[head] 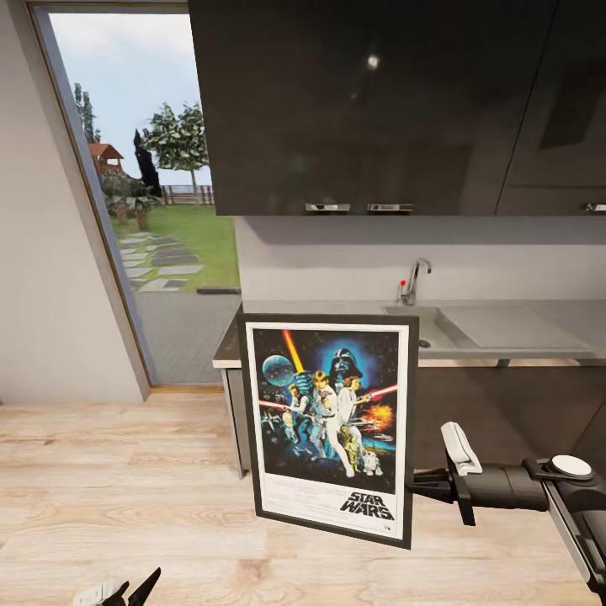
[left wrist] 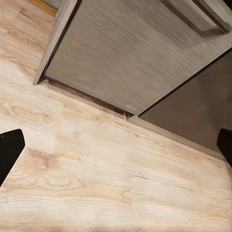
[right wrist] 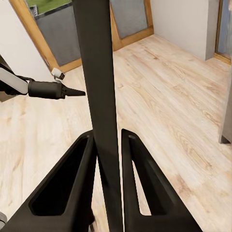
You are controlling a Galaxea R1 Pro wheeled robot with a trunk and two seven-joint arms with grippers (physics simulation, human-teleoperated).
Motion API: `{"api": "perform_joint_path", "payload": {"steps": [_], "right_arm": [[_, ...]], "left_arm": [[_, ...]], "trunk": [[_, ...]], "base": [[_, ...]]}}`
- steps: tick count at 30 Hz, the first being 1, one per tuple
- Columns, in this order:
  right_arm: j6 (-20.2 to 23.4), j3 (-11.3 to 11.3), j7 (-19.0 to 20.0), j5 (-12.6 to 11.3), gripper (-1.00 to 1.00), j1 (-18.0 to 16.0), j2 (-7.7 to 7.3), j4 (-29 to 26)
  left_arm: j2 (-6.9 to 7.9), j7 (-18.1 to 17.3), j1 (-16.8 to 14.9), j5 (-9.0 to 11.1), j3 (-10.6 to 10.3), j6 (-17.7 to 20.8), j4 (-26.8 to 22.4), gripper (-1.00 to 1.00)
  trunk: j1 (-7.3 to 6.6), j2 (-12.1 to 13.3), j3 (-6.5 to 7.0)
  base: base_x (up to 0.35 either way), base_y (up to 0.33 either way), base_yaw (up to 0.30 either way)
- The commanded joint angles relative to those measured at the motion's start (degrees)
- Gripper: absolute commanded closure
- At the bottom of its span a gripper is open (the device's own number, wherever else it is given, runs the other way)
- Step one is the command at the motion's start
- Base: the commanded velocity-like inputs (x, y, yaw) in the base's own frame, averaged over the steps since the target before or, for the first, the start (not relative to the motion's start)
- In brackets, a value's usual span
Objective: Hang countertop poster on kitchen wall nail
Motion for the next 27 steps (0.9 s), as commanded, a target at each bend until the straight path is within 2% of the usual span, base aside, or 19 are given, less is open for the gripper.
{"api": "perform_joint_path", "payload": {"steps": [1, 18, 27], "right_arm": [[0.8, 0.0, 0.3, 0.1, 1.0, -0.1, 0.0, 0.0], [0.8, 0.0, 0.3, 0.1, 1.0, -0.1, 0.0, -0.1], [0.8, -1.2, 0.4, 0.1, 1.0, -0.1, 0.0, -0.1]], "left_arm": [[0.01, -0.2, -0.1, -0.2, 0.3, -0.3, 0.1, -1.0], [0.01, -0.2, -0.1, -0.2, 0.3, -0.3, 0.0, -1.0], [0.01, -0.2, -0.1, -0.2, 0.3, -0.3, 0.0, -1.0]], "trunk": [[0.04, -0.1, -0.14], [0.04, -0.1, -0.14], [0.04, -0.1, -0.14]], "base": [[0.0, 0.0, 0.0], [0.0, 0.0, 0.0], [0.0, 0.0, 0.015]]}}
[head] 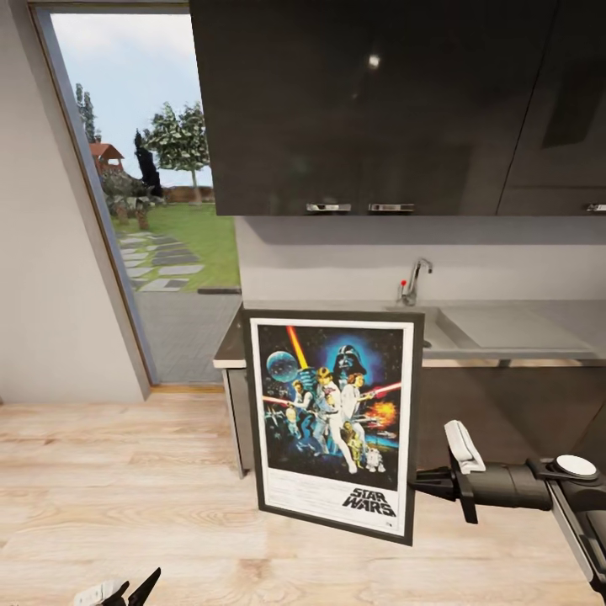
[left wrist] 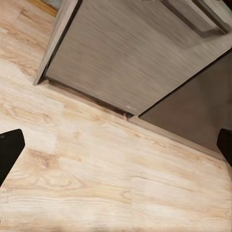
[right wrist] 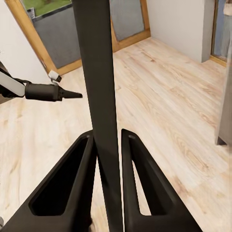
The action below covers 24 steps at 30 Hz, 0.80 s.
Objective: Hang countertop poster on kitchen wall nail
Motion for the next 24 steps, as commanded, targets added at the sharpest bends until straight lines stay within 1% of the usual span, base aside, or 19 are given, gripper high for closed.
{"api": "perform_joint_path", "payload": {"steps": [1, 5, 9, 24], "right_arm": [[0.8, -0.1, 0.3, 0.1, 1.0, -0.1, 0.0, 0.0], [0.8, -0.1, 0.3, 0.1, 1.0, -0.1, 0.0, 0.0], [0.8, -0.1, 0.3, 0.1, 1.0, -0.1, 0.0, 0.0], [0.8, -0.1, 0.3, 0.1, 1.0, -0.1, 0.0, -0.1]], "left_arm": [[0.0, -0.2, -0.1, -0.2, 0.3, -0.3, 0.1, -1.0], [0.0, -0.2, -0.1, -0.2, 0.3, -0.3, 0.1, -1.0], [0.0, -0.2, -0.1, -0.2, 0.3, -0.3, 0.1, -1.0], [0.0, -0.2, -0.1, -0.2, 0.4, -0.1, 0.1, -1.0]], "trunk": [[0.04, -0.1, -0.14], [0.04, -0.1, -0.14], [0.04, -0.1, -0.14], [0.04, -0.1, -0.14]], "base": [[0.0, 0.0, 0.134], [0.057, 0.054, 0.212], [0.169, 0.176, 0.265], [0.163, 0.258, 0.282]]}}
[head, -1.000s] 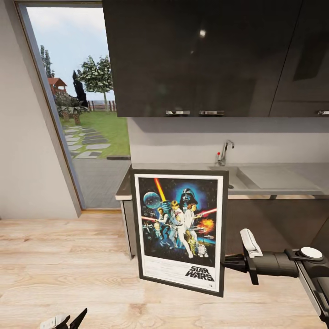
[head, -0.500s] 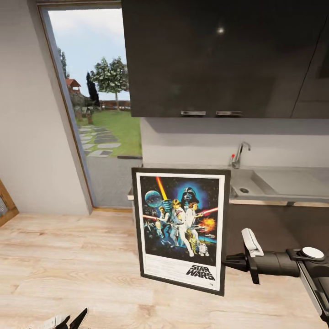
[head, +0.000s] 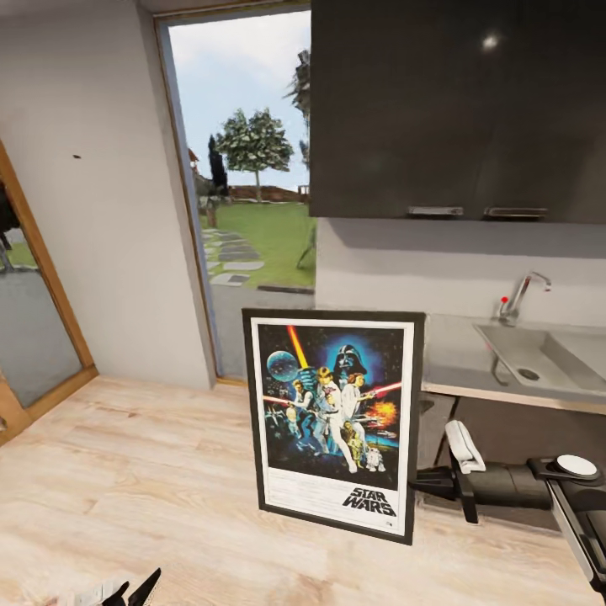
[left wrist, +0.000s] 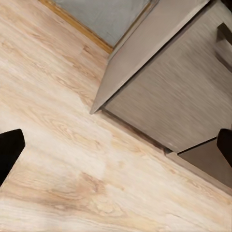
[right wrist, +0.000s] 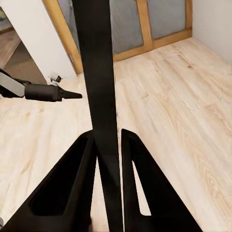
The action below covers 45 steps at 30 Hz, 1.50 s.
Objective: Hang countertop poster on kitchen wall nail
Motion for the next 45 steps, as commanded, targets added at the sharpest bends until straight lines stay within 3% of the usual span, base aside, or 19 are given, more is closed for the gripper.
{"api": "perform_joint_path", "payload": {"steps": [1, 13, 30, 45], "right_arm": [[0.8, 0.0, 0.3, 0.1, 1.0, 0.0, -0.01, -0.1], [0.7, 0.0, 0.3, 0.1, 1.0, 0.0, -0.01, -0.1], [0.8, 0.0, 0.3, 0.1, 1.0, 0.0, -0.01, -0.1], [0.8, 0.0, 0.3, 0.1, 1.0, 0.0, -0.01, -0.1]], "left_arm": [[0.01, -0.1, -0.1, -0.3, 0.3, -0.3, 0.1, -1.0], [0.08, -0.1, -0.1, -0.3, 0.3, -0.2, 0.1, -1.0], [0.08, -0.1, -0.1, -0.3, 0.3, -0.2, 0.1, -1.0], [0.08, -0.1, -0.1, -0.3, 0.3, -0.2, 0.1, -1.0]], "trunk": [[0.05, -0.1, -0.14], [0.05, -0.1, -0.14], [0.05, -0.1, -0.14], [0.05, -0.1, -0.14]], "base": [[0.157, 0.269, 0.284], [0.157, 0.269, 0.283], [0.158, 0.269, 0.041], [0.171, 0.269, 0.262]]}}
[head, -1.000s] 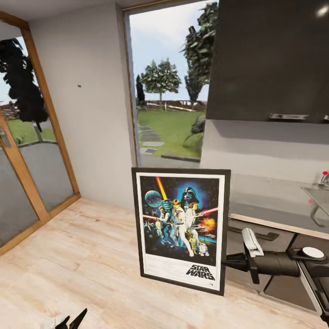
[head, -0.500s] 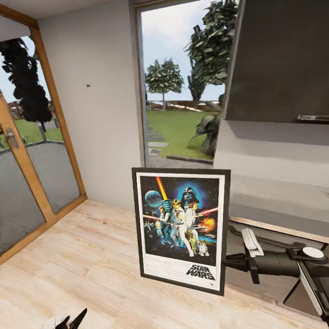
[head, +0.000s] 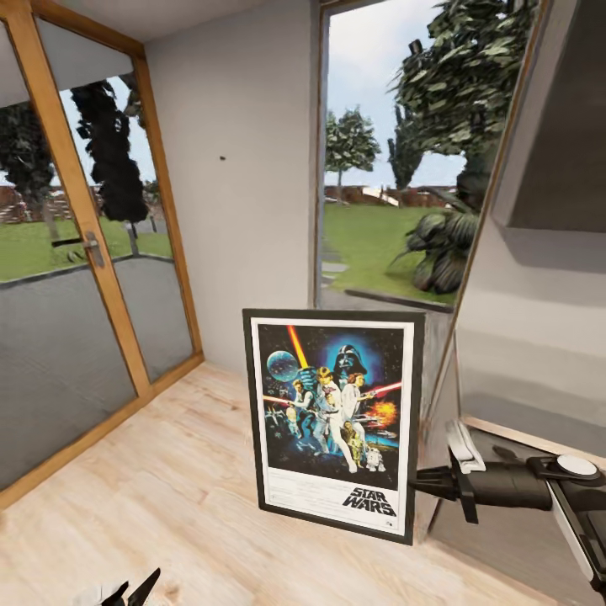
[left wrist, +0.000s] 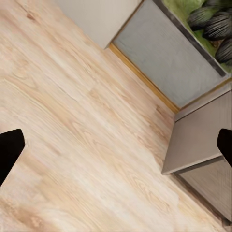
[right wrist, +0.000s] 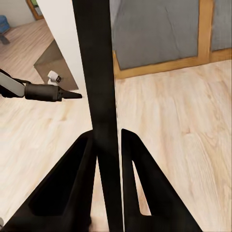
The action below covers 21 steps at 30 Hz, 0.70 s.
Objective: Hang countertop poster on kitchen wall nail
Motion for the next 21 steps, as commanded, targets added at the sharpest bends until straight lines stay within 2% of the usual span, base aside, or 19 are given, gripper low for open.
{"api": "perform_joint_path", "payload": {"steps": [1, 12, 21], "right_arm": [[0.8, 0.0, 0.3, 0.1, 1.0, 0.0, -0.01, -0.1], [0.7, 0.0, 0.3, 0.1, 1.0, 0.0, -0.01, -0.1], [0.8, 0.0, 0.3, 0.1, 1.0, 0.0, -0.01, -0.1]], "left_arm": [[-0.01, -0.1, -0.1, -0.3, 0.3, -0.3, 0.1, -1.0], [-0.02, -0.1, -0.1, -0.3, 0.3, -0.3, 0.1, -1.0], [-0.01, -0.1, -0.1, -0.3, 0.3, -0.3, 0.1, -1.0]], "trunk": [[0.06, -0.1, -0.14], [0.06, -0.1, -0.15], [0.06, -0.1, -0.16]], "base": [[0.173, 0.269, 0.29], [0.173, 0.269, 0.278], [0.137, 0.275, 0.055]]}}
